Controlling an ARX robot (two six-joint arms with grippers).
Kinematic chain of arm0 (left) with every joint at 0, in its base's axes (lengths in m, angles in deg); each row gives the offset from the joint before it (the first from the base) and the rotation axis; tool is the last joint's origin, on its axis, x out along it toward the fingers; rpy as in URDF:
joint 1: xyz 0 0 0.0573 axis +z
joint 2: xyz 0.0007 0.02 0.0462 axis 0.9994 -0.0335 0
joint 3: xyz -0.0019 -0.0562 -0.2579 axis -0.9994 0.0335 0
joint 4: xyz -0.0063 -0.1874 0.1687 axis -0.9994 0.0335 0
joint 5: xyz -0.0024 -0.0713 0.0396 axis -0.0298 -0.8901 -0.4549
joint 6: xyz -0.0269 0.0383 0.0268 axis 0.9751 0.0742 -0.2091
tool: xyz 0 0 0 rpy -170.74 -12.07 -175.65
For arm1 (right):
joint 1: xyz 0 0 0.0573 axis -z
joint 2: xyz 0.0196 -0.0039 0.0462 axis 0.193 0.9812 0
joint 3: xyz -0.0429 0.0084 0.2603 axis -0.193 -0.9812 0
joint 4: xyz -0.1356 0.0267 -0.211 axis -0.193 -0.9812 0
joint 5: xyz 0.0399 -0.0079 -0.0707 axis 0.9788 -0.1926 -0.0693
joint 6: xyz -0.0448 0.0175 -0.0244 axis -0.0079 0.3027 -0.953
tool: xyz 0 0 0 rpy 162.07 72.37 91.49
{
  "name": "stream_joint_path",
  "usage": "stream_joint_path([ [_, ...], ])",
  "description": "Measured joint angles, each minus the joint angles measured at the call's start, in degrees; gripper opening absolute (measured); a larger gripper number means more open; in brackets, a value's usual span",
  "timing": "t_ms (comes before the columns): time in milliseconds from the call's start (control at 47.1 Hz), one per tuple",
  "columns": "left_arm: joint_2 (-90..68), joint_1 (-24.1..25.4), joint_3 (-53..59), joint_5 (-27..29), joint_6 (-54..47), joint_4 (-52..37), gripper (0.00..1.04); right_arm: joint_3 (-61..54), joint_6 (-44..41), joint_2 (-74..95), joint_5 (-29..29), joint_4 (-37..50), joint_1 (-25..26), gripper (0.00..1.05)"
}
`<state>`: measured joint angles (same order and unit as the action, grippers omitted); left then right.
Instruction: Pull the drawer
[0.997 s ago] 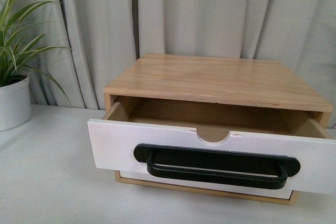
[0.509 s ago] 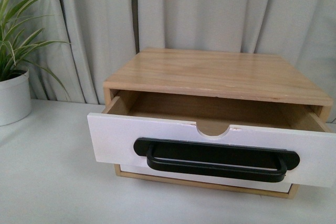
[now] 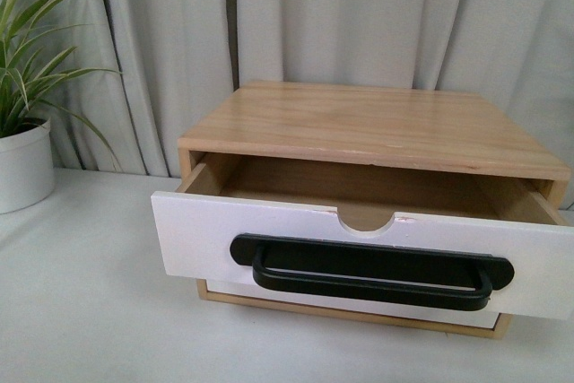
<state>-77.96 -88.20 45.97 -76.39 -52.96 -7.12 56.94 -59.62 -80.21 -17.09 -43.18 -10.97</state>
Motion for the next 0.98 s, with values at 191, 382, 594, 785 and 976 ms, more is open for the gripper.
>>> stream_joint_path([
  [191,0.0,0.0,0.0,0.0,0.1,0.0,0.42,0.0,0.0,0.0,0.0,0.0,0.0,0.38],
  [382,0.0,0.0,0.0,0.0,0.1,0.0,0.77,0.0,0.0,0.0,0.0,0.0,0.0,0.73],
  [594,0.0,0.0,0.0,0.0,0.1,0.0,0.99,0.0,0.2,0.0,0.0,0.0,0.0,0.95],
  [785,0.0,0.0,0.0,0.0,0.0,0.0,0.99,0.0,0.2,0.0,0.0,0.0,0.0,0.96],
  [976,0.0,0.0,0.0,0.0,0.0,0.0,0.99,0.0,0.2,0.0,0.0,0.0,0.0,0.96],
])
